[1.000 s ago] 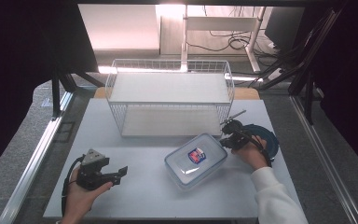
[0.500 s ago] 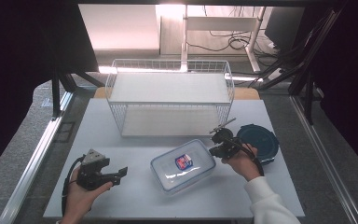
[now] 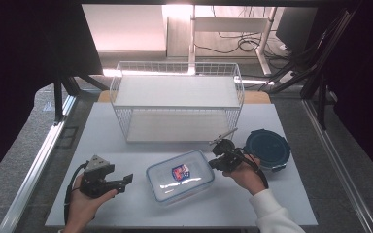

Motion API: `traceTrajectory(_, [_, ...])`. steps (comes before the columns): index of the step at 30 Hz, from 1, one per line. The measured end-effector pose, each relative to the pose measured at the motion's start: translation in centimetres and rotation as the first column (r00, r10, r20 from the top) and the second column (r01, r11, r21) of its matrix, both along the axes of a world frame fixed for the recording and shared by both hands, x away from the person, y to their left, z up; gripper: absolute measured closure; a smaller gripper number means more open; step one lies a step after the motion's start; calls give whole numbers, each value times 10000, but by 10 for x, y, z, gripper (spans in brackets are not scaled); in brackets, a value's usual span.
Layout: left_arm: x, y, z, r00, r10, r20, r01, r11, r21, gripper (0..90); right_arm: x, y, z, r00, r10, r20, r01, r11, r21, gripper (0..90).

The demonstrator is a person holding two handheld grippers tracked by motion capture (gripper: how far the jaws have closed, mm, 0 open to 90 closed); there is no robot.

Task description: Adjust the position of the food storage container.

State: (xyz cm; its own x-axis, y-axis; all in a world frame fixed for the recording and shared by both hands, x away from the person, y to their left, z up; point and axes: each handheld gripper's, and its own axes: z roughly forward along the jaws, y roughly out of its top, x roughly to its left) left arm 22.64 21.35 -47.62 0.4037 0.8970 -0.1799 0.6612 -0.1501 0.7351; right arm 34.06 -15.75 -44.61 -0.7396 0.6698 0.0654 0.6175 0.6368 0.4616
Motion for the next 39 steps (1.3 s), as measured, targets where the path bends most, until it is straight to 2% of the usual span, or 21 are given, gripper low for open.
traceTrajectory(4, [0, -1, 0, 10000, -46, -16, 46, 10000, -44, 224, 0, -4, -2, 10000, -55, -78, 57, 9997, 249, 889])
traceTrajectory(7, [-2, -3, 1, 9993, -359, 44, 360, 9993, -98, 232, -3, -14, 2, 9993, -198, 332, 178, 9982, 579, 889])
traceTrajectory(8, [-3, -6, 3, 9988, -479, 127, 480, 9988, -79, 233, -6, -28, 4, 9965, -655, 518, 585, 9902, 1268, 889])
traceTrajectory(15, [-8, -17, 9, 9957, -894, 249, 898, 9958, -169, 238, -31, -64, -4, 9878, -1388, 708, 1194, 9663, 2282, 886])
traceTrajectory(17, [-10, -20, 11, 9928, -1163, 275, 1170, 9928, -268, 251, -38, -71, -8, 9853, -1514, 797, 1277, 9608, 2461, 802])
traceTrajectory(20, [-15, -30, 15, 9835, -1768, 379, 1781, 9834, -339, 278, -44, -79, -12, 9772, -1859, 1022, 1520, 9496, 2742, 513])
traceTrajectory(22, [-16, -33, 16, 9801, -1947, 395, 1961, 9800, -333, 297, -44, -81, -12, 9738, -2010, 1067, 1653, 9470, 2753, 453])
traceTrajectory(23, [-18, -38, 17, 9753, -2171, 413, 2185, 9753, -333, 326, -44, -83, -11, 9707, -2142, 1089, 1767, 9434, 2809, 425])
traceTrajectory(24, [-22, -46, 19, 9628, -2670, 423, 2683, 9629, -283, 393, -44, -86, -10, 9662, -2310, 1142, 1879, 9350, 3009, 390])
traceTrajectory(25, [-24, -51, 19, 9560, -2912, 370, 2922, 9559, -278, 421, -45, -86, -10, 9658, -2313, 1167, 1870, 9342, 3039, 373])
traceTrajectory(26, [-24, -51, 19, 9560, -2912, 370, 2922, 9559, -278, 460, -45, -86, -10, 9658, -2313, 1167, 1870, 9342, 3039, 373])
traceTrajectory(28, [-28, -63, 18, 9360, -3517, 162, 3521, 9356, -276, 525, -45, -85, -11, 9659, -2283, 1222, 1845, 9379, 2938, 337])
traceTrajectory(29, [-28, -63, 18, 9360, -3517, 162, 3521, 9356, -276, 555, -45, -85, -11, 9659, -2283, 1222, 1845, 9379, 2938, 337])
traceTrajectory(32, [-32, -79, 11, 9021, -4309, -227, 4307, 9024, -151, 660, -45, -84, -13, 9670, -2282, 1135, 1871, 9379, 2922, 313])
traceTrajectory(33, [-32, -79, 11, 9021, -4309, -227, 4307, 9024, -151, 702, -45, -85, -13, 9675, -2265, 1128, 1854, 9378, 2936, 309])
traceTrajectory(34, [-34, -88, 7, 8814, -4700, -473, 4705, 8824, -18, 754, -45, -85, -14, 9671, -2283, 1118, 1868, 9365, 2967, 309])
traceTrajectory(35, [-34, -91, 5, 8701, -4893, -600, 4888, 8721, -227, 796, -45, -86, -14, 9668, -2298, 1119, 1886, 9367, 2949, 308])
traceTrajectory(36, [-34, -91, 5, 8701, -4893, -600, 4888, 8721, -227, 830, -45, -86, -14, 9668, -2298, 1119, 1886, 9367, 2949, 308])
traceTrajectory(37, [-35, -97, 2, 8591, -5064, -746, 5067, 8620, -155, 855, -44, -88, -15, 9657, -2361, 1083, 1956, 9353, 2950, 308])
traceTrajectory(38, [-35, -97, 2, 8591, -5064, -746, 5067, 8620, -155, 867, -44, -88, -15, 9657, -2361, 1083, 1956, 9353, 2950, 308])
traceTrajectory(39, [-35, -100, -1, 8549, -5107, -911, 5145, 8572, 223, 867, -43, -89, -16, 9650, -2401, 1057, 2001, 9342, 2952, 308])
